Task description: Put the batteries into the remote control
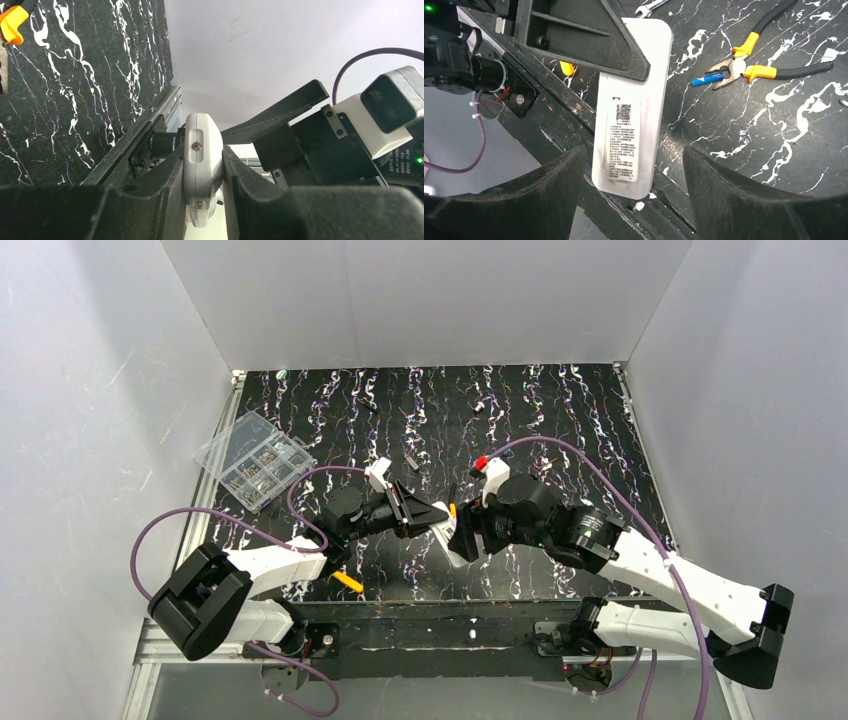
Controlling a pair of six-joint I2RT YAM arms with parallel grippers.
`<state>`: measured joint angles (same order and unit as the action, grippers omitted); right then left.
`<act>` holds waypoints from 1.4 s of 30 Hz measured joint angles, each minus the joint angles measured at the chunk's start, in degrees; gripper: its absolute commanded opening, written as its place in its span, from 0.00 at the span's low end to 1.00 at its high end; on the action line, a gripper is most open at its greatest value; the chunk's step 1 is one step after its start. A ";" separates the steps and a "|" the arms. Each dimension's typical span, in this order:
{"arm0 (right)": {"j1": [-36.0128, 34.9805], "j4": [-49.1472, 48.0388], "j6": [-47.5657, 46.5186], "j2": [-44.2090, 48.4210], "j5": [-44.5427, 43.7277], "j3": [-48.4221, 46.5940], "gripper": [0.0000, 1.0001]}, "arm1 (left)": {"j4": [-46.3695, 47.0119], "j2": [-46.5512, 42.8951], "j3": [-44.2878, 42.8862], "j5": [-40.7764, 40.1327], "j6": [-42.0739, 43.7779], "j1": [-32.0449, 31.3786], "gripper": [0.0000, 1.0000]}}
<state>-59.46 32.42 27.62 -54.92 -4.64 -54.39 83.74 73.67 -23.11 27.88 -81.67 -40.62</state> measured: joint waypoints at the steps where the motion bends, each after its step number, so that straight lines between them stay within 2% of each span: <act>1: -0.24 0.02 -0.63 -0.28 0.20 0.00 0.76 | 0.00 0.00 0.00 0.02 0.00 0.00 0.00; 10: -1.49 -0.90 -4.07 -1.46 0.74 0.00 0.63 | 0.02 0.11 0.00 0.02 -0.02 0.00 0.00; 24: -2.45 -0.96 -5.64 -2.91 0.50 -0.02 0.51 | -0.02 0.15 0.00 0.04 -0.28 0.00 0.00; 30: -2.45 -0.94 -5.90 -2.91 0.31 -0.02 0.40 | -0.02 0.20 0.00 0.02 -0.17 0.00 0.00; 42: -2.49 -0.83 -6.58 -2.49 -0.11 -0.15 0.36 | 0.15 0.87 0.00 -0.04 -0.39 0.00 0.00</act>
<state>-61.95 31.59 21.04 -57.41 -4.75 -54.54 83.90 74.54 -23.11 27.83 -82.06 -40.62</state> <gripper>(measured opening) 0.466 0.256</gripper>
